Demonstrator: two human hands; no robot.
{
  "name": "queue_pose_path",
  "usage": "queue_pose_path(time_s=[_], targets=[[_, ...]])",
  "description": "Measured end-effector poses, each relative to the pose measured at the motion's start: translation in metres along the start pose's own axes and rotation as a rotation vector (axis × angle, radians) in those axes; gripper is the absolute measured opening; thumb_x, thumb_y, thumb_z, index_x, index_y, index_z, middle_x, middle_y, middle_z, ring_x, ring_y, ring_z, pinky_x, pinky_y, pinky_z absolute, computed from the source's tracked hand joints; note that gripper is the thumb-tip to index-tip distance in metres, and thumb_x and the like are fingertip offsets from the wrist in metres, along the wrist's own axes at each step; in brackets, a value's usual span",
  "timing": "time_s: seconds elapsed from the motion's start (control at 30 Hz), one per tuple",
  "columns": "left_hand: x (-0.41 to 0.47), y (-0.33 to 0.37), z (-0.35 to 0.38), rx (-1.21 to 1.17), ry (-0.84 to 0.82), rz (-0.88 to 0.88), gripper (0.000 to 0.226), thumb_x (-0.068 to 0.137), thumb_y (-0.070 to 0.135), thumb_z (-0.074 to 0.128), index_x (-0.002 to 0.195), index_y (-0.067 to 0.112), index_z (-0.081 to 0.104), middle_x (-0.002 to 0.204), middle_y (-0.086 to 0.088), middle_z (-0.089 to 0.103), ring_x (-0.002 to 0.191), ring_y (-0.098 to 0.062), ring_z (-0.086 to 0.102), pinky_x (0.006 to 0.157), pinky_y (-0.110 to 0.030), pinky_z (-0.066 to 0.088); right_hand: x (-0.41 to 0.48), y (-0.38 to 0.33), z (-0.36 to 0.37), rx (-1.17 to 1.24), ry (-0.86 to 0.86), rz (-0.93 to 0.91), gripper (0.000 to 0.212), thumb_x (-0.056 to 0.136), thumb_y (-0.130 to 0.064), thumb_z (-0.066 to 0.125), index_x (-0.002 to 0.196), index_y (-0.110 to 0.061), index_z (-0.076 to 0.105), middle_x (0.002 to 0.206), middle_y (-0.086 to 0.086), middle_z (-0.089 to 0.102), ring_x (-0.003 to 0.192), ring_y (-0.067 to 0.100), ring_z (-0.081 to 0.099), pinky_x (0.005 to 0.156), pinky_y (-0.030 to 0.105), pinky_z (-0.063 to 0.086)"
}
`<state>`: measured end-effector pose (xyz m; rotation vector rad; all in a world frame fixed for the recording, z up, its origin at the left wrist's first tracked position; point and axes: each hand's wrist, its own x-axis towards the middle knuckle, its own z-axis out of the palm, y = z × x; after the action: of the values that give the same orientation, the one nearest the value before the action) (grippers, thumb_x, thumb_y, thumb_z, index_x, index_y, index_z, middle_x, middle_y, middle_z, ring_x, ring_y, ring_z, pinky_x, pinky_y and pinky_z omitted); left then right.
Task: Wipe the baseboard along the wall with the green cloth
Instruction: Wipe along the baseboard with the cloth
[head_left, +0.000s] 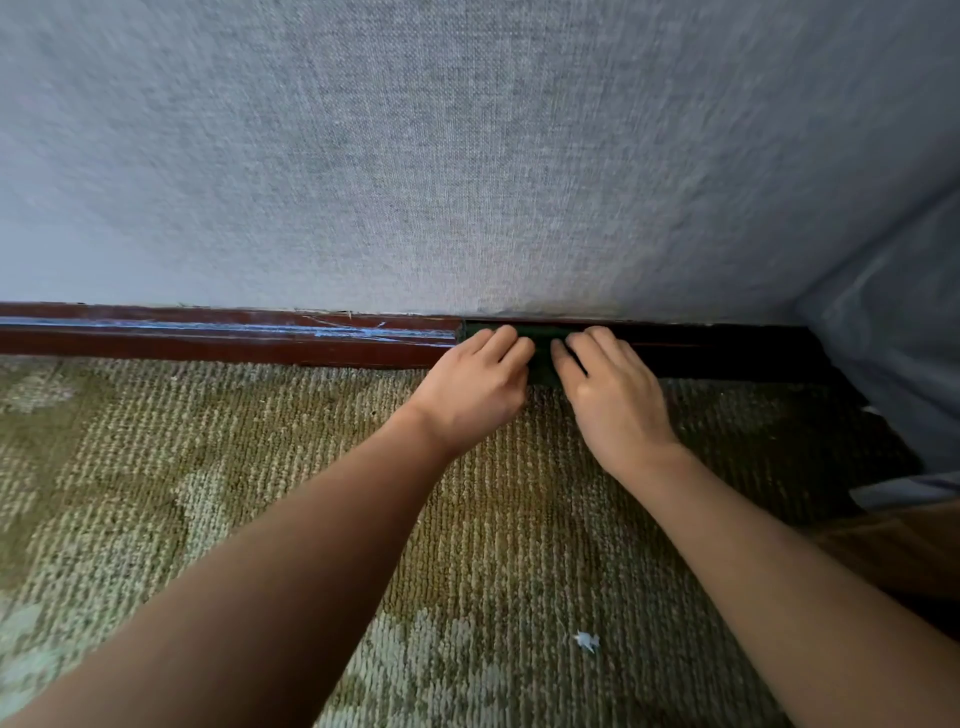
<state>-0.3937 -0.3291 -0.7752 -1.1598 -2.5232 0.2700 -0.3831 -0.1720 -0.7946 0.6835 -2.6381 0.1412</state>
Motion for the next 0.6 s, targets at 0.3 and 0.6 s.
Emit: queue_pose_path(time_s=[0.3, 0.6], targets=[[0.003, 0.002, -0.006, -0.102, -0.098, -0.14, 0.031, 0.072, 0.009, 0.04, 0.068, 0.005, 0.071, 0.069, -0.005, 0.062, 0.065, -0.022, 0.061, 0.057, -0.025, 0.049, 0.003, -0.003, -0.003, 0.053, -0.008, 0.046, 0.028, 0.067, 0.004, 0.049, 0.086, 0.01, 0.068, 0.078, 0.02, 0.065, 0.075, 0.032, 0.065, 0.065, 0.034, 0.053], [0.012, 0.006, -0.019, -0.06, -0.178, -0.083, 0.011, 0.062, 0.015, 0.064, 0.051, 0.017, 0.066, 0.066, 0.002, 0.062, 0.065, -0.016, 0.062, 0.058, -0.022, 0.048, 0.012, -0.011, -0.013, 0.057, -0.064, 0.106, 0.023, 0.047, 0.01, 0.08, 0.066, 0.006, 0.067, 0.066, 0.016, 0.062, 0.065, 0.031, 0.062, 0.056, 0.03, 0.052]])
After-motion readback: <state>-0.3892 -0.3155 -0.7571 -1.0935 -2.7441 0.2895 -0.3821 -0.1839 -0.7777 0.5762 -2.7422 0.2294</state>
